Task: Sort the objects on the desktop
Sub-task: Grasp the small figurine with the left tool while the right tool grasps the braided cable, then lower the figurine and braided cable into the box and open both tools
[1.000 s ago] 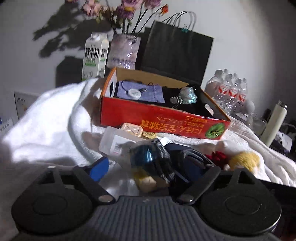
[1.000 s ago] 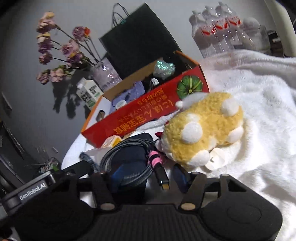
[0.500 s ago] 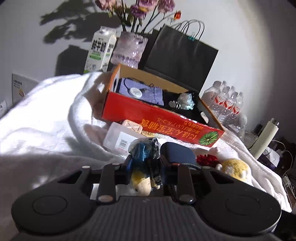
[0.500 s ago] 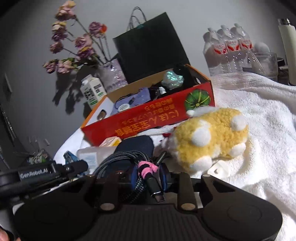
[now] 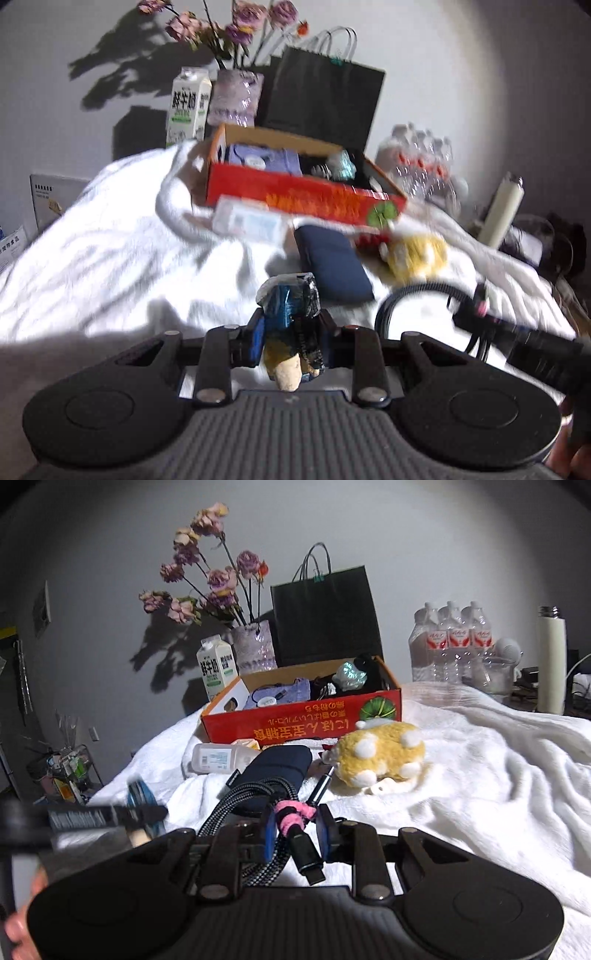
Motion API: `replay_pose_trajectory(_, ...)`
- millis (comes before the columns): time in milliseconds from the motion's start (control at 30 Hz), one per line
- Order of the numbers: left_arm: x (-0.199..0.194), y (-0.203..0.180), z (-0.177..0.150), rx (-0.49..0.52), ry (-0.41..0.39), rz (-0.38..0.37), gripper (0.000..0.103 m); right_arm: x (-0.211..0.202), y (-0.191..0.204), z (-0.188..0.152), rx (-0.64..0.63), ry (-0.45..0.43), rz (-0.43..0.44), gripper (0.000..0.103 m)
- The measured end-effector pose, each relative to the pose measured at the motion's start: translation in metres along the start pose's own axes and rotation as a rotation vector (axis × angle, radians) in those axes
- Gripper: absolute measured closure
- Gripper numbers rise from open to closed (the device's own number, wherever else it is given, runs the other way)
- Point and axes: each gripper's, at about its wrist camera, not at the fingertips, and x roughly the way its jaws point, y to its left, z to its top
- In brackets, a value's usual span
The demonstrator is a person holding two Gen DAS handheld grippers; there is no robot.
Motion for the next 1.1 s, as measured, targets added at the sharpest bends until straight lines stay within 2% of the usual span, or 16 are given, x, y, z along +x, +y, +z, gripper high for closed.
replay_pose_trajectory(100,-0.015,-0.006,-0.012,-0.006,0.009,-0.018,0.074,-0.021,0.001,-0.002,-0.007,-0.037,-0.004,0.082)
replay_pose_trajectory(167,-0.028,-0.01,-0.015,0.011,-0.014,-0.015,0.074,-0.034,-0.001,-0.002,-0.007,-0.061,-0.007,0.082)
replay_pose_trajectory(300,-0.046,-0.013,-0.01,0.044,-0.072,0.011,0.074,-0.049,-0.006,-0.001,-0.006,-0.088,-0.009,0.082)
replay_pose_trajectory(433,-0.047,-0.013,0.0,0.057,-0.093,0.02,0.074,-0.053,-0.011,0.004,0.011,-0.107,-0.008,0.082)
replay_pose_trajectory(567,-0.039,-0.013,0.03,0.113,-0.09,-0.015,0.074,-0.047,-0.015,0.026,-0.005,-0.122,0.016,0.082)
replay_pose_trajectory(633,-0.031,-0.014,0.055,0.16,-0.089,-0.066,0.074,-0.04,-0.015,0.047,-0.037,-0.143,0.037,0.082)
replay_pose_trajectory(700,-0.017,-0.013,0.085,0.189,-0.094,-0.07,0.074,-0.03,-0.013,0.074,-0.081,-0.178,0.052,0.082)
replay_pose_trajectory(800,0.021,-0.005,0.137,0.189,-0.069,-0.058,0.074,0.005,-0.011,0.125,-0.133,-0.196,0.076,0.082)
replay_pose_trajectory(900,0.078,0.006,0.187,0.179,-0.01,-0.028,0.074,0.062,-0.006,0.179,-0.163,-0.168,0.094,0.082)
replay_pose_trajectory(967,0.121,0.015,0.213,0.143,0.042,0.024,0.074,0.113,0.001,0.209,-0.199,-0.13,0.078,0.082)
replay_pose_trajectory(1000,0.143,0.019,0.224,0.138,0.08,0.027,0.074,0.14,0.006,0.221,-0.22,-0.11,0.064,0.082)
replay_pose_trajectory(1100,0.202,0.028,0.242,0.156,0.139,0.075,0.074,0.226,0.016,0.244,-0.285,-0.012,0.037,0.082)
